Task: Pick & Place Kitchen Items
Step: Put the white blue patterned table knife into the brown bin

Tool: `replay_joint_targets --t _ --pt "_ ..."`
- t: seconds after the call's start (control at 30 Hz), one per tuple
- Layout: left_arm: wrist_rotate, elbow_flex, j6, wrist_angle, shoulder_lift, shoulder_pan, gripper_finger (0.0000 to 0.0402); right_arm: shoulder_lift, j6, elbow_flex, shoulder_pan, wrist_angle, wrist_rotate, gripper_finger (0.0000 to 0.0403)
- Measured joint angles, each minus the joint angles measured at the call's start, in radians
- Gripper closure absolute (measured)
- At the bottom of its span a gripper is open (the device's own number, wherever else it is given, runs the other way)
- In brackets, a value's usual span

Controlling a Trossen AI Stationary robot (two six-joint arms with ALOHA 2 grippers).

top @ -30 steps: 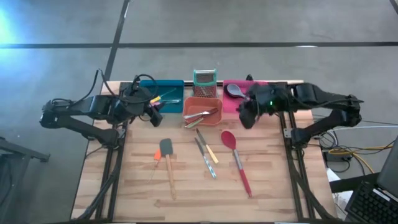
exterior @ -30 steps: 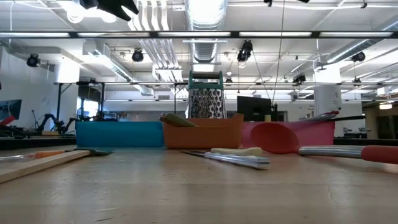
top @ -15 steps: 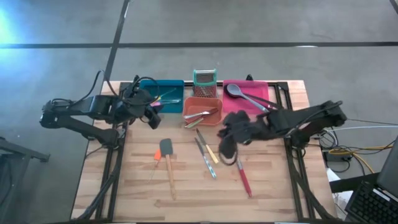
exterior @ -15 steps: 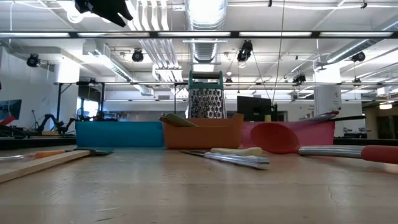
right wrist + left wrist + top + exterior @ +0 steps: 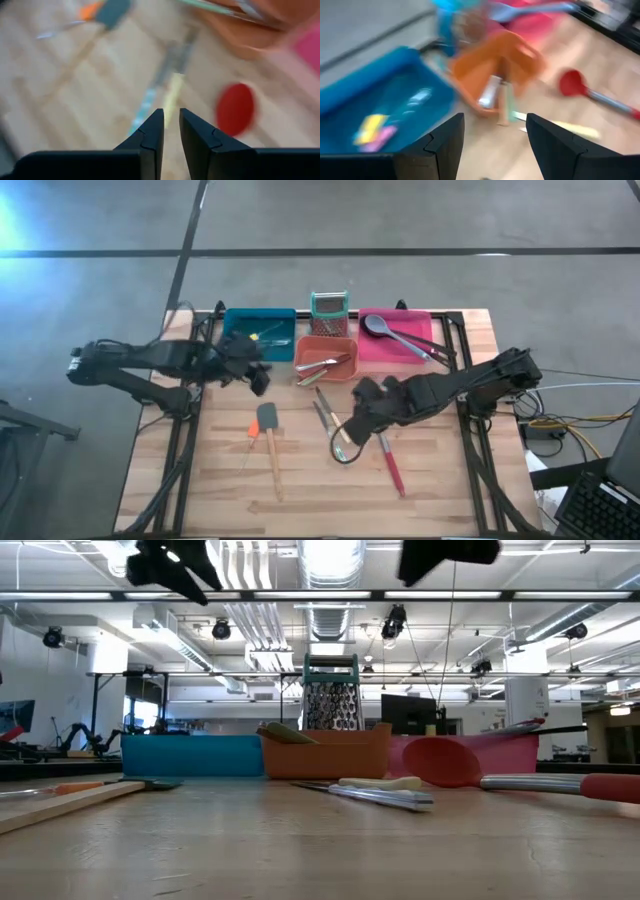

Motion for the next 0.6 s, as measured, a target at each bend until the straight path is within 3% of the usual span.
replay_joint_targets --t 0.13,0.27,0.6 --pt "0.202 -0.077 0.152 0.253 0.060 -0.021 0.0184 -0.024 0.143 0.000 0.025 -0.192 0.099 0.0355" --pt "0.355 -0.093 0.352 0.381 0.166 -0.042 0.0184 -0.059 0.187 0.000 0.028 -0.328 0.107 0.0354" --pt "0.570 0.027 0.824 0.361 0.482 -0.059 0.0184 -0.153 0.173 -0.016 0.029 -0.476 0.162 0.0353"
